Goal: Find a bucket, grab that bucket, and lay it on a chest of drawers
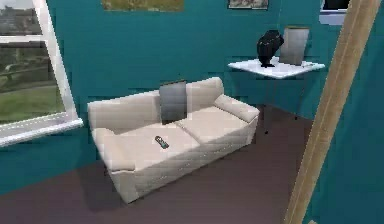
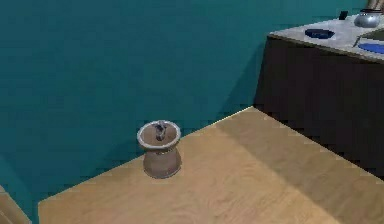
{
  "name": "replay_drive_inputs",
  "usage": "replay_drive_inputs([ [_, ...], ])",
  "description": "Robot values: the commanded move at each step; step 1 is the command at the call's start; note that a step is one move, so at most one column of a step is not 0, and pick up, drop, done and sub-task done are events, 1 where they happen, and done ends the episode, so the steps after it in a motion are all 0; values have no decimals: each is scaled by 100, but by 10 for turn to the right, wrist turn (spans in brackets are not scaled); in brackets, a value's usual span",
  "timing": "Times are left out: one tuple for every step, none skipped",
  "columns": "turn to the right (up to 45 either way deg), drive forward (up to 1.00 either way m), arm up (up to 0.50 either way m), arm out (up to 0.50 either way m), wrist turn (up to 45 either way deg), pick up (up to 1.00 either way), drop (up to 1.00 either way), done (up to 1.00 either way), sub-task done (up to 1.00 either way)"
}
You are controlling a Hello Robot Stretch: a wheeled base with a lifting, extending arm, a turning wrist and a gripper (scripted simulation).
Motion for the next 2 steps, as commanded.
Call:
replay_drive_inputs([
  [-450, 0, 0, 0, 0, 0, 0, 0, 0],
  [-90, 0, 0, 0, 0, 0, 0, 0, 0],
])
